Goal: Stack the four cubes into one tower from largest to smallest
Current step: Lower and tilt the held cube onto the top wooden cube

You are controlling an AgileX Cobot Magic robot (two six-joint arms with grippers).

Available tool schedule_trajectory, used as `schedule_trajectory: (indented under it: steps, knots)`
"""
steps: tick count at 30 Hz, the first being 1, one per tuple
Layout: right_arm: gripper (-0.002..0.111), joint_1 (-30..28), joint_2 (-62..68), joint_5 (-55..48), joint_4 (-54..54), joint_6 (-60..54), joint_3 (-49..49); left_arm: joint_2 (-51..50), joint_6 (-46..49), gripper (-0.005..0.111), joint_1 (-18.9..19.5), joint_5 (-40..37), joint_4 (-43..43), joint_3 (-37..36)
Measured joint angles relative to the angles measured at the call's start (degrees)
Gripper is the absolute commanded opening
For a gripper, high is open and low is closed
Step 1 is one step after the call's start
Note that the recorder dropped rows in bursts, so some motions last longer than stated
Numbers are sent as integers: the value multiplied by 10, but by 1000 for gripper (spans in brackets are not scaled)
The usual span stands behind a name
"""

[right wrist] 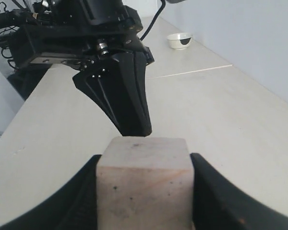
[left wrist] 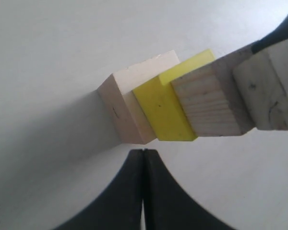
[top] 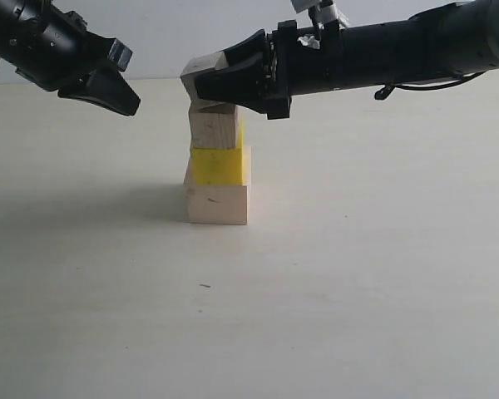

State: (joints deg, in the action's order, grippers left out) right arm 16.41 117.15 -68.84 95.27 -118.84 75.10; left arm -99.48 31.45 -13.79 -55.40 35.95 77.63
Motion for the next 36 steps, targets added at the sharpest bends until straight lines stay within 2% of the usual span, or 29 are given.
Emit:
schedule_trajectory:
  steps: [23,26,36]
  knots:
    - [2,-1,13,-15,7,-11,3,0,0,0,0,-1,0,0]
    - [10,-1,13,-15,7,-11,3,0,0,0,0,-1,0,0]
    - [46,-1,13,-15,3,-11,3,0,0,0,0,-1,0,0]
